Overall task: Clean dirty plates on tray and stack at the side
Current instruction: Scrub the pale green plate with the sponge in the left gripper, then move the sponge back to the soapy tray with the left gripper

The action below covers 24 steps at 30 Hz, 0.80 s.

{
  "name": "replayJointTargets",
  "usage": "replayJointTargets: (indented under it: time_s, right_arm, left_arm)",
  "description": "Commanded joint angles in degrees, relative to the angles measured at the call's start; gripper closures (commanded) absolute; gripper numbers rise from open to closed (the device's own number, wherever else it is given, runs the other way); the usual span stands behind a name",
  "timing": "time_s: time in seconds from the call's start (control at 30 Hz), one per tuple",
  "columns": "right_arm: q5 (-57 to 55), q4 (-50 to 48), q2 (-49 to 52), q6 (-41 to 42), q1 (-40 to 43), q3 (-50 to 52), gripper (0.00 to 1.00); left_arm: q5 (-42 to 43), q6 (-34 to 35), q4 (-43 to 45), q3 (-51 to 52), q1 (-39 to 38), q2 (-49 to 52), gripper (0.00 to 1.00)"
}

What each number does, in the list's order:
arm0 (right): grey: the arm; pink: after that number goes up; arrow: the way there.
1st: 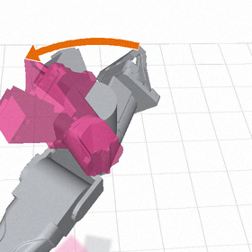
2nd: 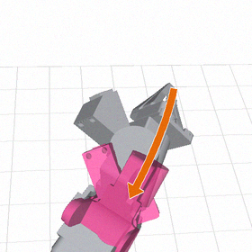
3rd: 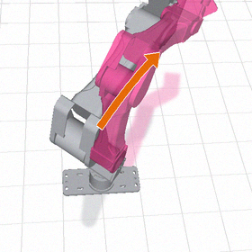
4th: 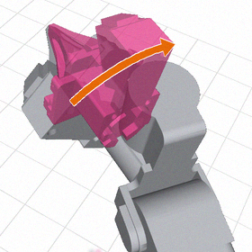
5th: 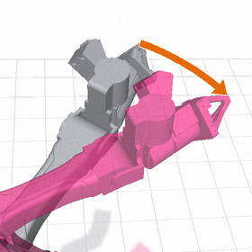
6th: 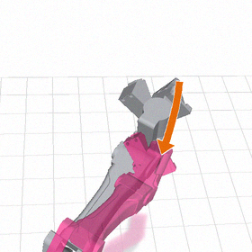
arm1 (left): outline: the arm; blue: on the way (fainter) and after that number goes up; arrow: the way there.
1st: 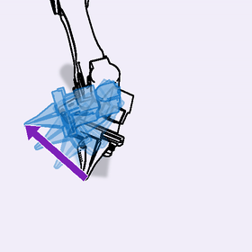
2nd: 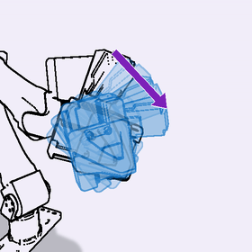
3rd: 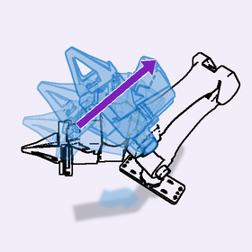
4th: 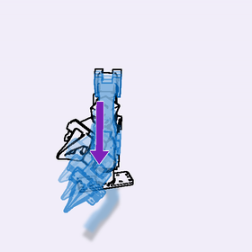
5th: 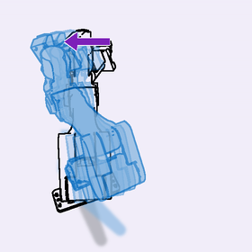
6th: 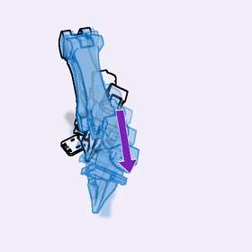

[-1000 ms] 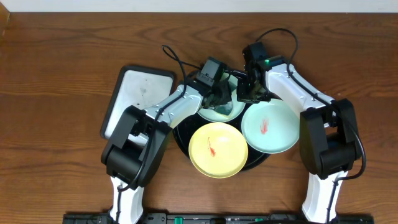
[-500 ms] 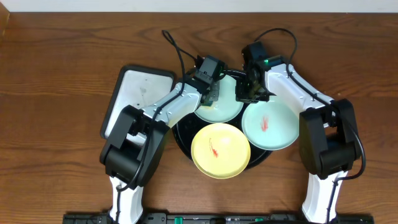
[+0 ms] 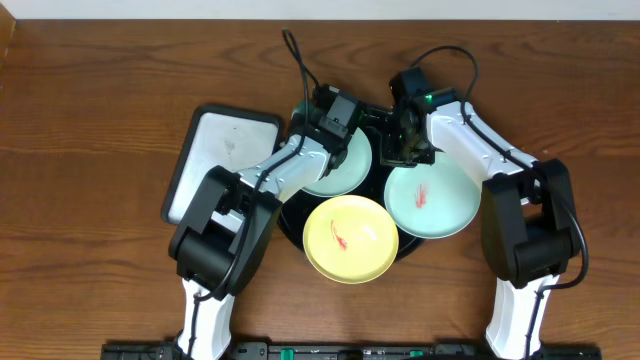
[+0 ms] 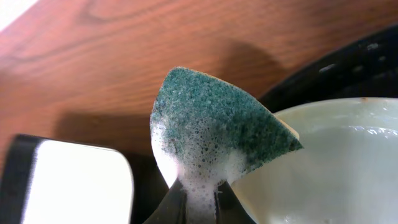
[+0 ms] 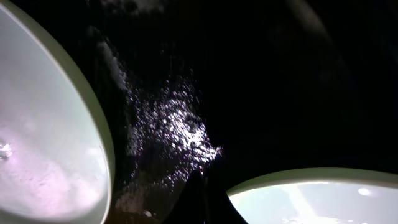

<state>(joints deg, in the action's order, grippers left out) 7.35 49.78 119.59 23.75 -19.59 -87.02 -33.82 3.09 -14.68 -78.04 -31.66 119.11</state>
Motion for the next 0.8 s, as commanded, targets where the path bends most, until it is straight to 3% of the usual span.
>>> replayJointTargets:
  time_s: [0.0, 0.27, 0.47, 0.63, 0.77]
  right_arm:
    - [-1.55, 0.59, -0.22, 0.66, -0.11, 0.13, 0.99]
    - [-1.51, -0.13, -0.22, -1.55, -0.11, 0.13, 0.99]
    - [2.36, -1.22, -0.22, -5.46, 1.46, 0.11, 0.99]
    - [19.41, -4.66, -0.22, -15.93, 3.65, 0.02, 0.99]
    - [26.69, -5.20, -0.24, -20.00, 3.91, 0.02, 0.91]
  left_arm:
    - [-8.28, -2.64, 0.20, -3.08, 0.17, 0.44, 0.93]
    - [-3.21, -1.92, -0.79, -3.10, 0.17, -3.65, 0.92]
    - [-0.44, 4.63, -5.38, -3.10, 0.50, -6.45, 0.93]
    - [12.52, 8.55, -10.19, -3.10, 3.19, -13.09, 0.92]
    - [23.63, 13.18, -14.34, -3.10, 8.48, -20.31, 0.93]
